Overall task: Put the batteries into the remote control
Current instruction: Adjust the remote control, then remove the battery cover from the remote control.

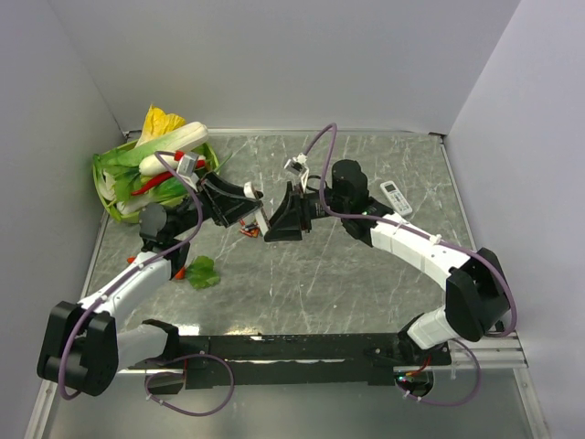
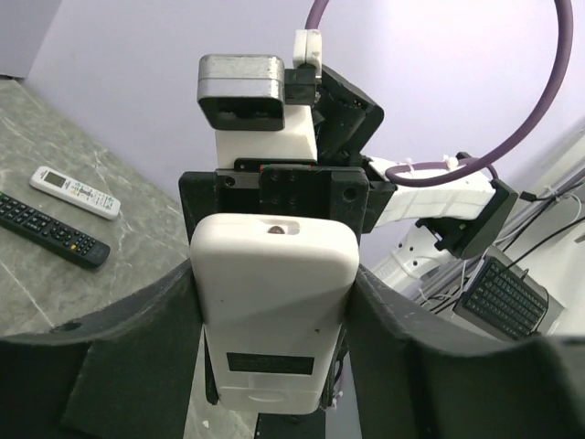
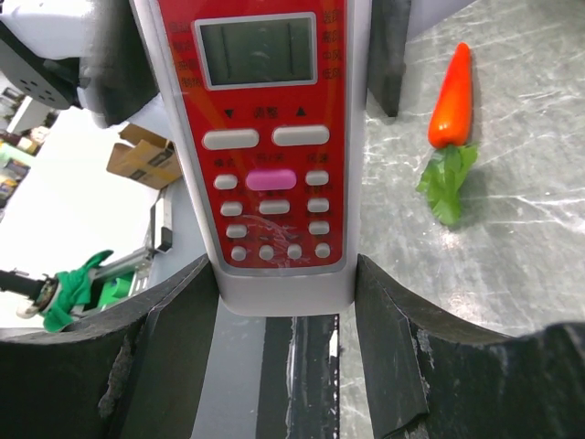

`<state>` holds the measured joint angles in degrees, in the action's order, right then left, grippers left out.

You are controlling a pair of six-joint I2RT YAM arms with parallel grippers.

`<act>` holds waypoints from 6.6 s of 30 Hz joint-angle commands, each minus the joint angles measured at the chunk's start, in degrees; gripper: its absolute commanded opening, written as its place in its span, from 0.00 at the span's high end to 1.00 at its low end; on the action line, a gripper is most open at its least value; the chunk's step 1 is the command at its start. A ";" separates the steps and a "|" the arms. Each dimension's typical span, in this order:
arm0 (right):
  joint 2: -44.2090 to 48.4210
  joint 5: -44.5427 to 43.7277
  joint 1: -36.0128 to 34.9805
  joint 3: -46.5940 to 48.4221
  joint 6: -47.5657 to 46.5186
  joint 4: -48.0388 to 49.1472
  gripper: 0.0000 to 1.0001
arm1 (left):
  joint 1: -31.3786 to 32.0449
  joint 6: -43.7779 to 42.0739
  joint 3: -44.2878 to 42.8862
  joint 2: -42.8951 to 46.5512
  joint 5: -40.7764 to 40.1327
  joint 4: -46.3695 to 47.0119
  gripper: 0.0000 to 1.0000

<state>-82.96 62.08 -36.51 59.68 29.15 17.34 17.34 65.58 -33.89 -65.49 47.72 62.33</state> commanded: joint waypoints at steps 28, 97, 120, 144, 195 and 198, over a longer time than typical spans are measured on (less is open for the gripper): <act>10.46 -55.55 -10.85 -4.66 -18.51 0.93 0.00 | 3.57 3.14 -12.43 7.05 -40.43 -51.87 0.99; 5.53 -11.46 0.65 -1.94 13.84 15.88 1.00 | 2.43 9.92 2.16 3.09 -10.72 11.51 0.34; 6.06 -26.05 0.30 -2.91 16.55 5.77 0.28 | 3.40 2.97 8.05 10.65 -29.79 -7.57 0.98; 1.66 -32.90 -0.40 -7.56 23.41 5.77 0.66 | 6.04 11.06 12.80 7.22 -43.23 -2.73 0.98; 5.27 -32.82 8.21 -18.01 19.46 -1.53 1.00 | 2.70 1.65 18.59 8.97 -49.57 -15.21 0.98; 2.28 -32.11 8.65 -20.48 18.93 1.62 1.00 | 1.20 1.40 19.82 11.69 -48.69 -17.23 0.98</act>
<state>-78.96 27.90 -28.47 41.41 49.67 14.85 20.21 67.94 -15.07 -57.58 -0.45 46.52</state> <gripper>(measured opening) 0.173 0.247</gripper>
